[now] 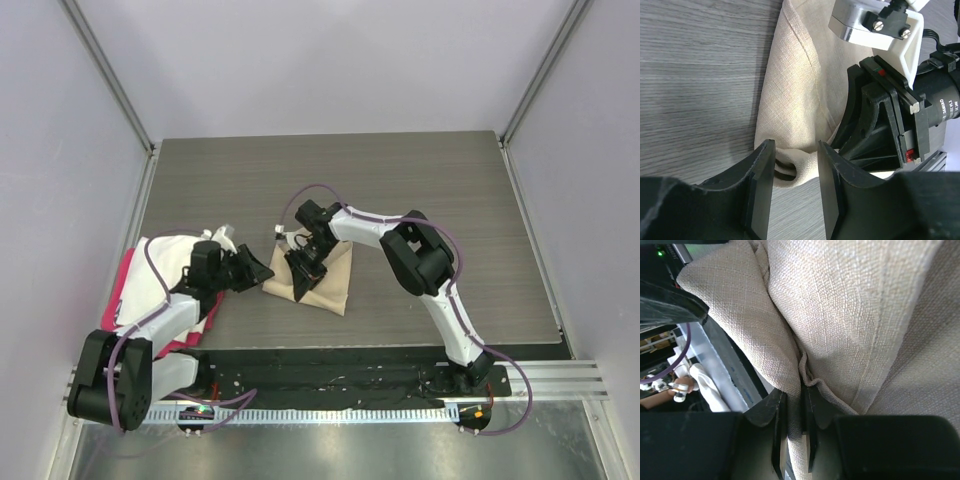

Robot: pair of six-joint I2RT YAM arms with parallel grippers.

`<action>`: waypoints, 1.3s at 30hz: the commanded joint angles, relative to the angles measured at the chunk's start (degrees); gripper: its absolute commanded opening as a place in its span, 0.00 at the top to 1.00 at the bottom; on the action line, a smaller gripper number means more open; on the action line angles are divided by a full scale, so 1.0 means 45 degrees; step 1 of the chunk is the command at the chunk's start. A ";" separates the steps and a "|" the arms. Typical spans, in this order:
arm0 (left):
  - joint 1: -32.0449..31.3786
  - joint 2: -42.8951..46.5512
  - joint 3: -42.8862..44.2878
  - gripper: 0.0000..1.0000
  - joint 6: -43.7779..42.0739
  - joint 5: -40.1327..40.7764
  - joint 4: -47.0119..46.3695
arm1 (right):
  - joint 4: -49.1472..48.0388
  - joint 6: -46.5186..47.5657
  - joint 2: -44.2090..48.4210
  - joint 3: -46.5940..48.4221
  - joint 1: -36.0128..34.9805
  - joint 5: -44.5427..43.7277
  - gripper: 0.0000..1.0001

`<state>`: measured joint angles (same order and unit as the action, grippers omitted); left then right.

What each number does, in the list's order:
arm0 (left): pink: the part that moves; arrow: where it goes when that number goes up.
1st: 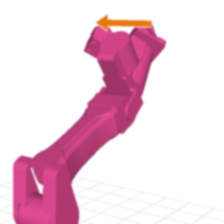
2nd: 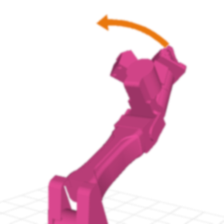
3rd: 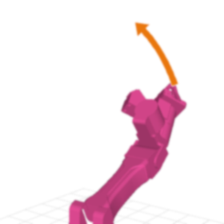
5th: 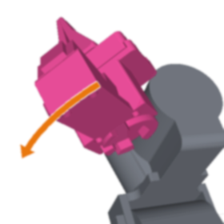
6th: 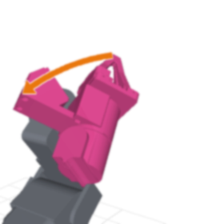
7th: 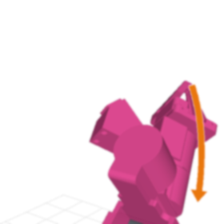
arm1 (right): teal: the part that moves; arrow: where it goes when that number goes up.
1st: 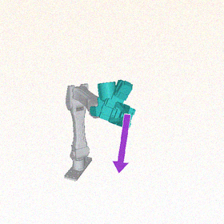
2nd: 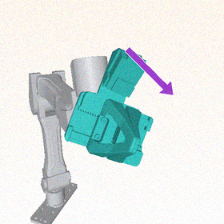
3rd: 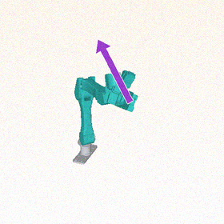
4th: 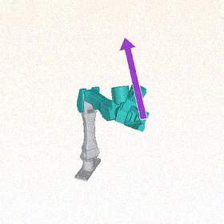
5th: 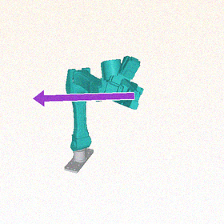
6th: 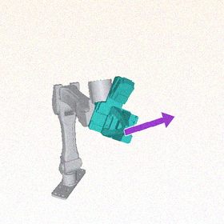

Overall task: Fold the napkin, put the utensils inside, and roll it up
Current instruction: Roll the napkin at the center of the board.

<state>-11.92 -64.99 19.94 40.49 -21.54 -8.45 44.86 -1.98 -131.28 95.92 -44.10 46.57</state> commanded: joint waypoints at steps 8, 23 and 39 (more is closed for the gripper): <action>-0.0085 -0.1044 -0.0350 0.71 0.0221 -0.0311 -0.1931 | 0.0304 -0.0420 -0.0748 0.0227 0.0170 -0.0328 0.79; -0.0124 -0.2842 0.1191 1.00 -0.0188 0.0392 0.1054 | -0.0183 -0.0927 0.1106 0.0209 0.0229 -0.1695 0.48; -0.0105 -0.3624 0.2150 1.00 -0.0189 0.0412 0.2443 | -0.3231 -0.0322 0.8915 -0.5238 -0.1468 -1.0008 0.25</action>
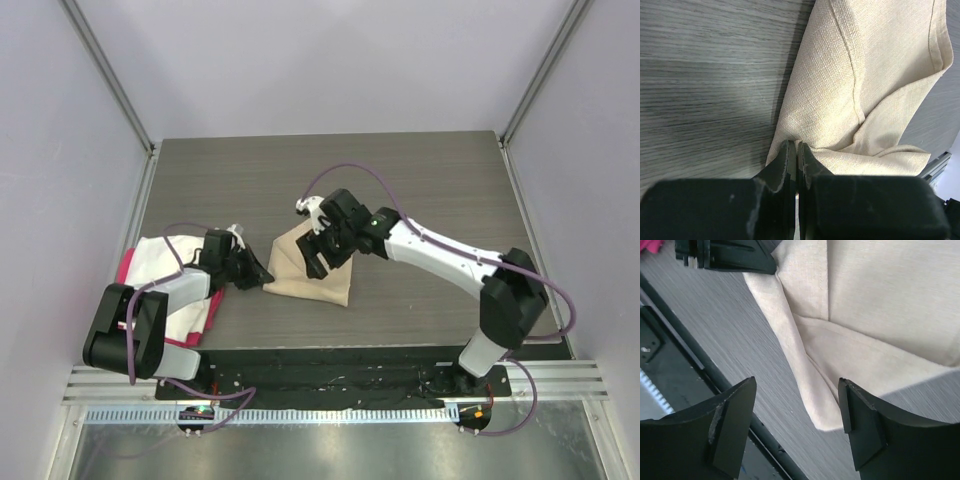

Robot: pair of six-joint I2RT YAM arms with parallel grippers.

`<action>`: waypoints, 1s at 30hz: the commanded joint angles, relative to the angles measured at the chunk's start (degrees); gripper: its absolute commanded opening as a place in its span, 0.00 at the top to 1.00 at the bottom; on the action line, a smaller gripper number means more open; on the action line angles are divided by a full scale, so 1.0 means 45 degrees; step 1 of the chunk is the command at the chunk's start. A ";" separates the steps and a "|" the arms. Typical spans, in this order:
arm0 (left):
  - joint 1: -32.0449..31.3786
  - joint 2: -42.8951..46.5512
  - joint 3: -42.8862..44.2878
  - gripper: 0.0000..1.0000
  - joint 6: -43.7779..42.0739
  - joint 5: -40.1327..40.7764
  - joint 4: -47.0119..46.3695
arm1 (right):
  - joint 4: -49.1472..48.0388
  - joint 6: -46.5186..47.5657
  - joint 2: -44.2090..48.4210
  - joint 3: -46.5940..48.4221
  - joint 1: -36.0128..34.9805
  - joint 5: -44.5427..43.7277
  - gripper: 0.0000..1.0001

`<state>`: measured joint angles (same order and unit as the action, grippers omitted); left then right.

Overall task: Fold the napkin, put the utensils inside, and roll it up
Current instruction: Roll the napkin at the center of the board.

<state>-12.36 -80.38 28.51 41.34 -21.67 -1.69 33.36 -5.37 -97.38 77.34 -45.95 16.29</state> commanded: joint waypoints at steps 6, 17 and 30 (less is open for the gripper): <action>-0.0027 -0.0283 0.0383 1.00 -0.0398 0.0363 0.1060 | -0.1104 0.0391 0.2363 -0.2830 -0.2209 -0.4851 0.24; -0.0007 -0.0107 0.0422 1.00 -0.0359 0.0343 0.1216 | -0.1574 0.0821 0.1739 -0.3690 -0.2483 -0.4872 0.26; -0.0027 -0.0107 0.0422 1.00 -0.0398 0.0363 0.1314 | -0.1789 0.0841 0.0861 -0.4179 -0.2483 -0.4364 0.34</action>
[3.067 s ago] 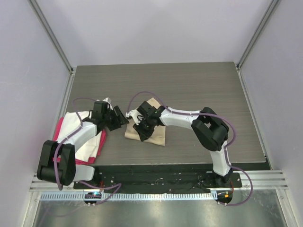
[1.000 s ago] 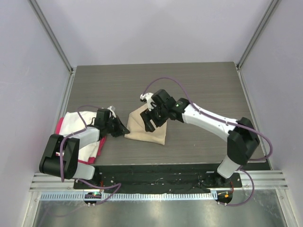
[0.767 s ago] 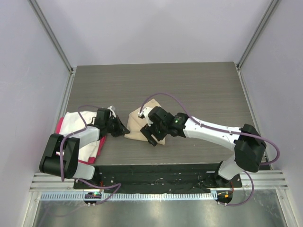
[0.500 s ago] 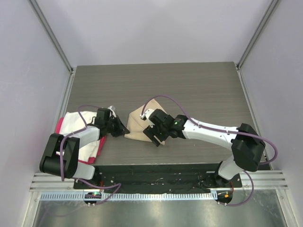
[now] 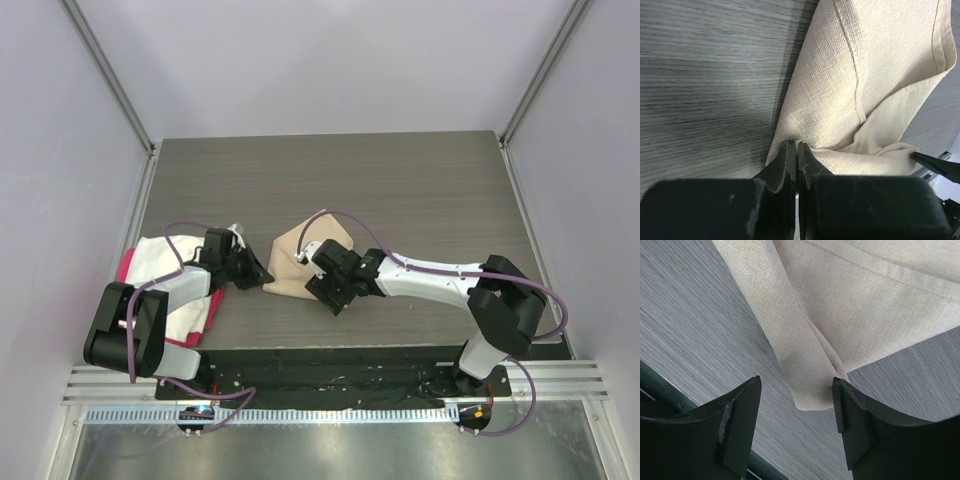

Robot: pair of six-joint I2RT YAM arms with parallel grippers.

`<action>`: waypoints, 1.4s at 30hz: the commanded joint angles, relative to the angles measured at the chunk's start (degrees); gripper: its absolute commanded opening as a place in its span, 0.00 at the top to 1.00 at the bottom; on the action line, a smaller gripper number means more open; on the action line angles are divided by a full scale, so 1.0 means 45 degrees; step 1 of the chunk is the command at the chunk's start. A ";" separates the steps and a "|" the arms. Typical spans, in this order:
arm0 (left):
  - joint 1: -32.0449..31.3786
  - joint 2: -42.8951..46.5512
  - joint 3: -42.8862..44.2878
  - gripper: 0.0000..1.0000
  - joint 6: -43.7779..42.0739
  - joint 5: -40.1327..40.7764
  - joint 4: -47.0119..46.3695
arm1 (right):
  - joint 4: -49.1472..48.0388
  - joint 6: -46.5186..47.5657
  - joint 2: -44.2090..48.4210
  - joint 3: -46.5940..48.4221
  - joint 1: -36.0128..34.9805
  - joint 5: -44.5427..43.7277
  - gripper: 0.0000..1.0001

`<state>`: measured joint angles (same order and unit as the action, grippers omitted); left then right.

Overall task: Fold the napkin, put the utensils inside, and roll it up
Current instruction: Roll the napkin at the center of the board.

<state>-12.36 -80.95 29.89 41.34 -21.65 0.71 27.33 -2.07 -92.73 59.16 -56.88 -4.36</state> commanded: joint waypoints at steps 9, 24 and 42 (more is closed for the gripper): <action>-0.0027 0.0078 0.0096 1.00 -0.0437 0.0299 0.0799 | -0.0313 0.0185 -0.0839 -0.0061 0.0023 -0.0046 0.38; -0.0027 -0.0097 0.0135 1.00 -0.0457 0.0221 0.0799 | 0.0157 0.0986 -0.0331 0.0585 0.0004 -0.0711 0.28; -0.0027 -0.0098 0.0194 1.00 -0.0437 0.0162 0.0936 | 0.1971 0.0889 -0.1307 0.1619 0.0433 0.2392 0.66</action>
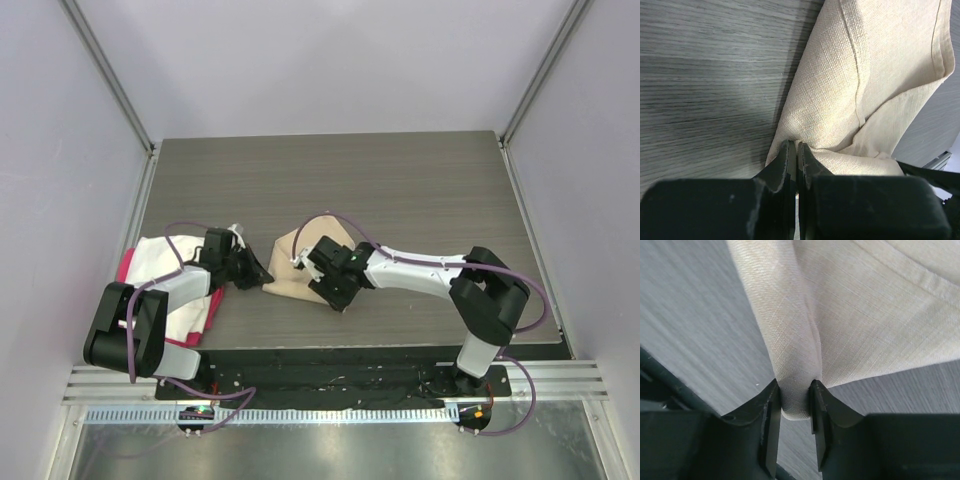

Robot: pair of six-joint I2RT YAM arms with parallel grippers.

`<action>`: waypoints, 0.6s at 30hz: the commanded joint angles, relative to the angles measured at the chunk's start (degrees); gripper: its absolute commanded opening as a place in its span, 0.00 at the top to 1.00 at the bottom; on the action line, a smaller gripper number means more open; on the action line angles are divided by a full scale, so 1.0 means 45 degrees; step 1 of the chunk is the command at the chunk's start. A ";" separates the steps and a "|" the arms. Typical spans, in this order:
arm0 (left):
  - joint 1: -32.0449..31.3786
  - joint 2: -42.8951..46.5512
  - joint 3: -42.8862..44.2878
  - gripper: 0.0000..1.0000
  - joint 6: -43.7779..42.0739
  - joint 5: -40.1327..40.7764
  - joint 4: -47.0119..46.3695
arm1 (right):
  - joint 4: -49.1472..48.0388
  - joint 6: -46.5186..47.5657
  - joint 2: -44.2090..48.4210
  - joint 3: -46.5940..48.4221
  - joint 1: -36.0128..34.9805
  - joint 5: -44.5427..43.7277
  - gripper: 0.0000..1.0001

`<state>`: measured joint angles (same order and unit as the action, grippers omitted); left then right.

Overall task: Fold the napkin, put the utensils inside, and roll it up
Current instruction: Roll the napkin at the center of the board.

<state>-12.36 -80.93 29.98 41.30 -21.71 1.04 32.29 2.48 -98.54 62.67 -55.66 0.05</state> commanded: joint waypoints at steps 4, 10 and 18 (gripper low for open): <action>-0.0027 -0.0219 0.0272 1.00 -0.0447 0.0333 0.1155 | 0.1203 -0.0219 -0.0328 0.1170 0.0921 0.3499 0.72; -0.0027 -0.0688 0.0506 1.00 -0.0466 0.0392 0.1351 | 0.1280 -0.0025 -0.1732 0.0722 0.2485 0.6120 0.75; -0.0027 -0.1274 0.0760 1.00 -0.0623 0.0353 0.1624 | 0.1261 -0.0238 -0.2498 0.0447 0.2818 0.5868 0.73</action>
<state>-12.36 -84.27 33.41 41.08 -22.79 4.47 36.49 1.56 -107.28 66.26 -42.39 28.51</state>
